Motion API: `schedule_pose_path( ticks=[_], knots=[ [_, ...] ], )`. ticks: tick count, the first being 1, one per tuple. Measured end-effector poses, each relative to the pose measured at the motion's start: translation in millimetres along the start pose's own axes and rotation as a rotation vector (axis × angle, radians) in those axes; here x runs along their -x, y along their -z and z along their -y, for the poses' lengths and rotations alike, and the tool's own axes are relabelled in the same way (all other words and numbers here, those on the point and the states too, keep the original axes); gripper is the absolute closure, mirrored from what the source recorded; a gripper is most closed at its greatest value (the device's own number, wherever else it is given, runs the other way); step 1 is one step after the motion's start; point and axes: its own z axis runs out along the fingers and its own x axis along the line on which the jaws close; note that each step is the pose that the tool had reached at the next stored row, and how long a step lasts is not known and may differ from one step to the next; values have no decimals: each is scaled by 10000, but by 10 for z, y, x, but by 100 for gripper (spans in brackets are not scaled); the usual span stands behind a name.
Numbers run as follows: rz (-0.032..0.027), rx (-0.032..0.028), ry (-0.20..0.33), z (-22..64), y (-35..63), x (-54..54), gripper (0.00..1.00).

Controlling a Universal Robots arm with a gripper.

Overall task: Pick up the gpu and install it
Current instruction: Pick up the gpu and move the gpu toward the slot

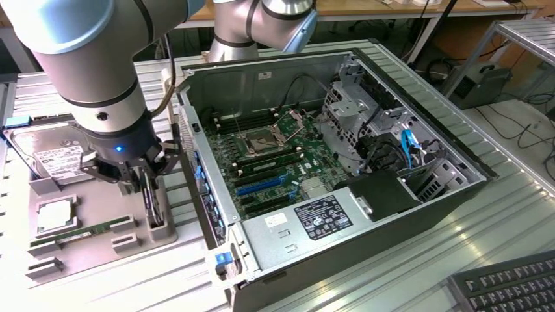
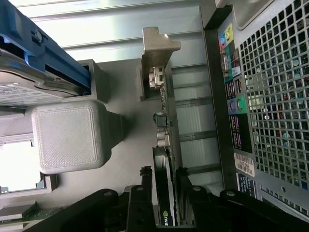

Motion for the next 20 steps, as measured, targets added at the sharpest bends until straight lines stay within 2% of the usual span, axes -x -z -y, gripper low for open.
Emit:
schedule_pose_path(
  ticks=[2,3,8,17,20],
  knots=[
    [-1,-1,1,0,0,0,66],
    [-1,0,0,0,0,0,72],
    [-3,1,36,0,0,0,73],
    [-62,28,750,1,0,0,73],
    [-70,32,842,1,0,0,73]
  ],
)
